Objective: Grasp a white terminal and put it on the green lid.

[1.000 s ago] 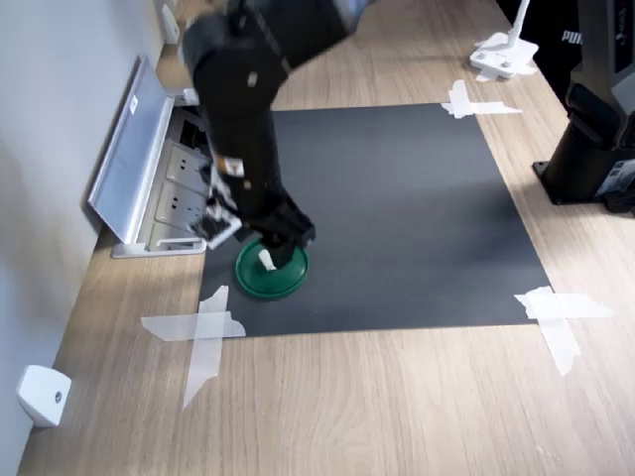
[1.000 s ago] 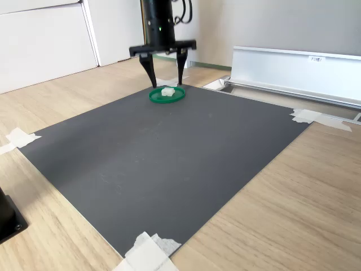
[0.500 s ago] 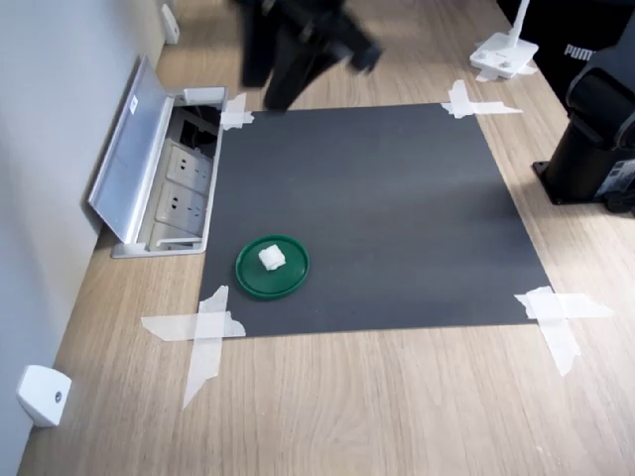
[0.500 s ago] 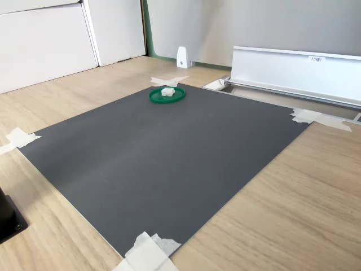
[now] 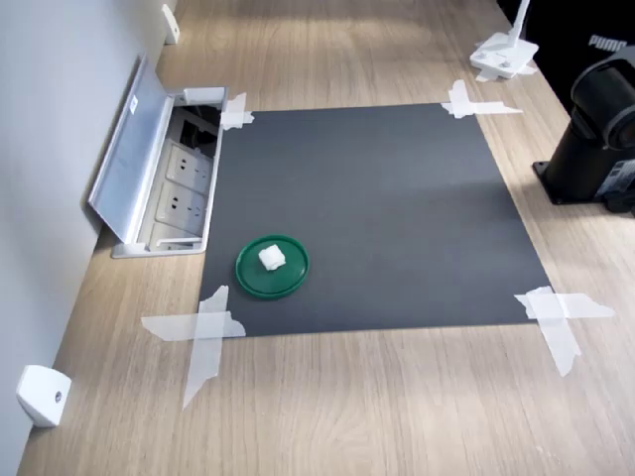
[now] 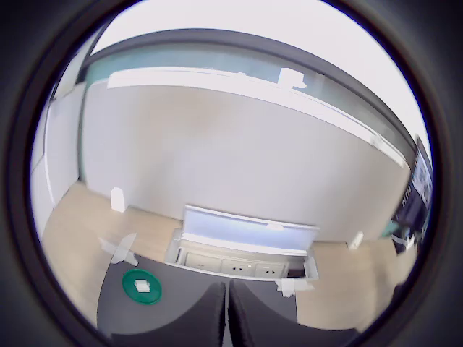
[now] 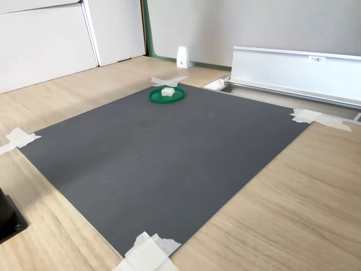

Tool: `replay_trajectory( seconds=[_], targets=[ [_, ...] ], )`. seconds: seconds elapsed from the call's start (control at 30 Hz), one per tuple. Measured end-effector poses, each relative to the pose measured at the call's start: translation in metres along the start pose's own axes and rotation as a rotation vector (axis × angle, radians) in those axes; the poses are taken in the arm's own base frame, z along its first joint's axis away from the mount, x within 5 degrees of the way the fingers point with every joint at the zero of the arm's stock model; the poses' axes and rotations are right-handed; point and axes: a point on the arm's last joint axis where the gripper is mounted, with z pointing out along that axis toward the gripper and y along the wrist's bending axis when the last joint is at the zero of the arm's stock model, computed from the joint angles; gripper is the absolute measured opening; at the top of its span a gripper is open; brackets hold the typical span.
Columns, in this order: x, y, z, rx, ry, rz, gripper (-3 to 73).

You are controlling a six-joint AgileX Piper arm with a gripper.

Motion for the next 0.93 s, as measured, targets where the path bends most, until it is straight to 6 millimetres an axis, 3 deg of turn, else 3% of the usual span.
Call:
replay_trajectory(
  seconds=[0.2, 0.37, 0.63, 0.93],
  targets=[
    [0.077, 0.010, -0.020, 0.017, 0.007, 0.081, -0.7],
    [0.122, 0.018, -0.042, 0.017, -0.017, 0.121, -0.7],
    [0.152, 0.023, -0.064, 0.028, -0.117, 0.128, -0.7],
    [0.184, 0.029, -0.062, 0.026, -0.108, 0.133, -0.8]
  ],
)
